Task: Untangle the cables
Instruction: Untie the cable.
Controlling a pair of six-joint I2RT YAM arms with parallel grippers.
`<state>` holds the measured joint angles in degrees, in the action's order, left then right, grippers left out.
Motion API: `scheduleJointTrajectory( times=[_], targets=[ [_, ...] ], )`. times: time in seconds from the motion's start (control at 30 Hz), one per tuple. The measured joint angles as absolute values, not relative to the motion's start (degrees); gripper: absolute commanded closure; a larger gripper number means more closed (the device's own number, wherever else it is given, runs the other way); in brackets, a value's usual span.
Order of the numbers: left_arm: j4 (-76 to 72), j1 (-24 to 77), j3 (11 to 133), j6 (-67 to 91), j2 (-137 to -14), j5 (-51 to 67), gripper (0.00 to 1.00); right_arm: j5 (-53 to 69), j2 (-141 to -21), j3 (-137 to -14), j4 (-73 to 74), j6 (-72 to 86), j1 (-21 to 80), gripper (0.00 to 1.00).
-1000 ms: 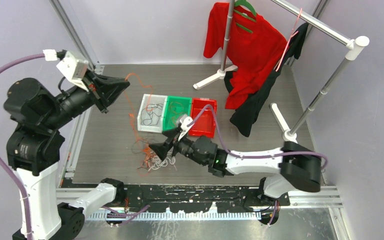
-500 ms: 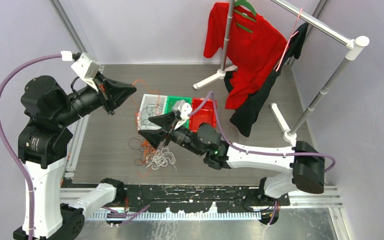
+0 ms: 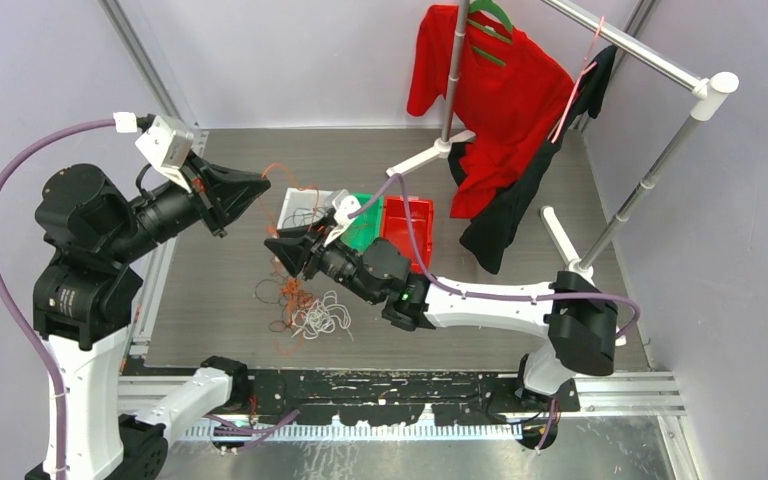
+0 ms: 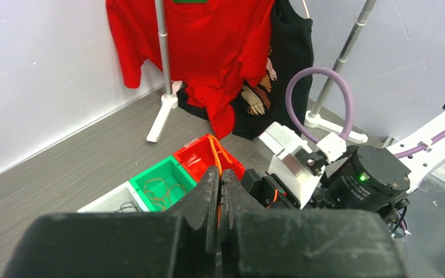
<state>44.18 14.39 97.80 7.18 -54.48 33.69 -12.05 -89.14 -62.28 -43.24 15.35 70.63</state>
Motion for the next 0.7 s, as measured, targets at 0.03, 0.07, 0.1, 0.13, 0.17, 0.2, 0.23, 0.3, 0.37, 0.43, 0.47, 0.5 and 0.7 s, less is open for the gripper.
scheduleJointTrajectory(
  times=[0.03,0.07,0.1,0.13,0.17,0.2,0.23,0.3,0.37,0.43,0.47,0.5,0.7],
  targets=[
    [44.0,14.4,97.7,7.2,-54.4,33.7,1.0,-12.4,-89.7,-62.5,-43.3,15.6,70.6,0.78],
    [43.9,14.4,97.6,7.1,-54.3,33.6,1.0,-12.6,-90.0,-62.5,-43.2,15.8,70.6,0.87],
    [43.9,14.4,97.5,7.0,-54.2,33.5,1.0,-12.9,-90.1,-62.5,-43.2,16.0,70.6,0.95],
    [43.9,14.4,97.4,6.9,-54.2,33.2,1.0,-13.1,-90.2,-62.5,-43.2,16.2,70.6,0.98],
    [43.9,14.4,97.3,6.7,-54.1,32.8,1.0,-13.5,-90.1,-62.4,-43.3,16.6,70.6,0.99],
    [43.9,14.4,97.3,6.4,-54.0,32.3,1.0,-13.8,-90.1,-62.4,-43.5,16.6,70.6,0.99],
    [43.9,14.4,97.2,5.9,-53.8,31.6,1.0,-14.0,-90.0,-62.1,-43.8,16.7,70.6,0.99],
    [43.9,14.4,97.1,5.0,-53.7,30.0,1.0,-14.4,-89.3,-60.4,-44.3,16.9,70.6,0.99],
    [44.0,14.4,96.9,3.7,-53.5,27.9,1.0,-14.4,-88.3,-58.4,-44.4,17.1,70.4,0.99],
    [43.8,14.4,96.5,2.4,-53.2,25.6,1.0,-14.2,-87.1,-56.5,-44.4,17.7,70.4,0.99],
    [43.5,14.4,96.1,1.9,-53.0,24.5,1.0,-13.9,-86.4,-55.5,-44.4,18.0,70.4,0.99],
    [43.0,14.4,95.4,1.2,-52.7,23.3,1.0,-13.6,-85.7,-54.6,-44.1,18.3,70.4,0.99],
    [40.4,14.4,93.1,-1.7,-51.1,16.5,1.0,-10.9,-81.9,-50.6,-41.9,20.1,70.3,0.99]
  ],
)
